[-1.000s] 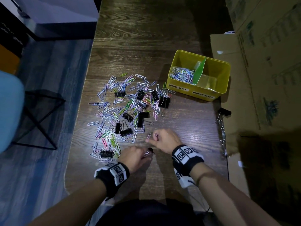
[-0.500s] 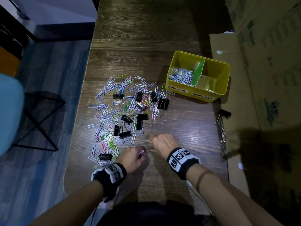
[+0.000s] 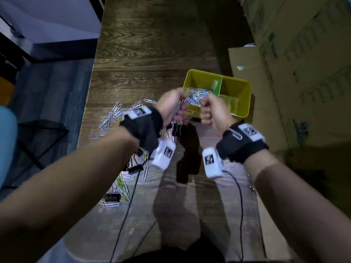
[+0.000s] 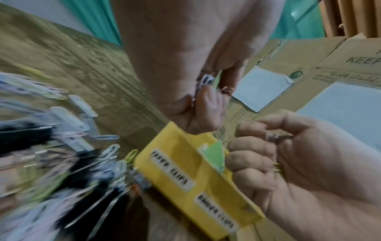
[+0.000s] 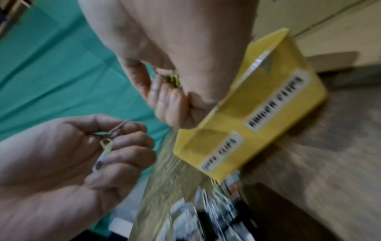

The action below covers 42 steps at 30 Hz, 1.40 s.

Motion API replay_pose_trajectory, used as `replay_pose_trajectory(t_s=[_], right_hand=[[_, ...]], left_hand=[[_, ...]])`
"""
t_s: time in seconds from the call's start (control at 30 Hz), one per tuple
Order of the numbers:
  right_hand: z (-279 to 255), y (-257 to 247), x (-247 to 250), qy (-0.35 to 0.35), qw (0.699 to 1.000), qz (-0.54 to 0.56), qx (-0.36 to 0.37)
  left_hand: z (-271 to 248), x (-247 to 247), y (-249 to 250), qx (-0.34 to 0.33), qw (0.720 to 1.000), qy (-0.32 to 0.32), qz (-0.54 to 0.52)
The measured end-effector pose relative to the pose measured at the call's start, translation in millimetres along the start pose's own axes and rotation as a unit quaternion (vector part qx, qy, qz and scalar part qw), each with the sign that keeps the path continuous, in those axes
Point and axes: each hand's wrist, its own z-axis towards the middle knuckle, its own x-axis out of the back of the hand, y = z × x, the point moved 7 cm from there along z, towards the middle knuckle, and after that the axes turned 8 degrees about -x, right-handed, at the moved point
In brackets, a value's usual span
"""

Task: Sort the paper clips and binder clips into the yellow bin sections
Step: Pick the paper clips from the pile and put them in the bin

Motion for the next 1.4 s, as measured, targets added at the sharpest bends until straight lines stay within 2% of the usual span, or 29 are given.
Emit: replay_pose_trajectory(t_s=[0.07,0.13,0.2,0.27,0.3,0.37,0.43,0.5,0.57,0.67,0.8,0.87,0.93,1.03,1.07,1.17,1.27,1.33,1.4], right_hand=[[23,-25,10,0.072,0.997,-0.025,-0.004],[43,-38,16,0.114,0.992,-0.041,-0.022],[51,-43,20,0.111,0.992,-0.039,-0.037],[54,-44,26,0.121,0.986,-0.105,-0.04],[53,-47,28,0.139,0.976,-0.162,-0.036],[50,-45,27,0.151,0.972,-0.174,-0.042],[47,-43,19,0.133,0.963,-0.232,-0.023],[42,-39,19,0.135,0.964,-0.227,-0.002],[25,-41,17,0.144,0.967,-0.201,0.054],[3,-28,2,0.101,0.975,-0.151,0.128],[-29,17,-31,-0.005,0.968,-0.214,0.132],[-50,48,-51,-0.069,0.95,-0.287,0.097],[-72,79,-70,-0.132,0.919,-0.366,0.067],[-95,118,-102,-0.181,0.862,-0.466,0.077],[-99,128,-114,-0.183,0.845,-0.494,0.09],[-106,159,-150,-0.202,0.802,-0.548,0.127],[-105,188,-179,-0.217,0.758,-0.602,0.123],[-104,200,-191,-0.211,0.741,-0.626,0.12],[-102,207,-195,-0.191,0.74,-0.634,0.114]], left_hand=[[25,-10,20,-0.012,0.999,0.042,0.022],[42,-16,31,-0.013,0.996,0.076,0.049],[53,-21,35,-0.003,0.99,0.07,0.124],[58,-21,31,0.012,0.979,0.049,0.199],[60,-19,28,0.011,0.976,0.047,0.214],[58,-13,26,-0.021,0.975,0.048,0.214],[50,-5,29,-0.085,0.968,0.064,0.228],[37,3,30,-0.141,0.959,0.064,0.239],[17,12,25,-0.166,0.95,0.053,0.259],[-18,34,5,-0.143,0.941,0.034,0.305],[-78,65,-31,-0.09,0.915,-0.027,0.392],[-109,91,-57,-0.05,0.89,-0.033,0.451],[-139,120,-81,-0.029,0.867,-0.022,0.497],[-178,151,-113,-0.032,0.821,-0.017,0.57],[-188,159,-125,-0.026,0.814,-0.017,0.58],[-211,175,-156,0.011,0.802,-0.005,0.597],[-218,177,-175,0.016,0.777,0.005,0.629],[-216,176,-183,-0.001,0.784,0.009,0.621],[-213,176,-187,-0.026,0.799,0.004,0.601]])
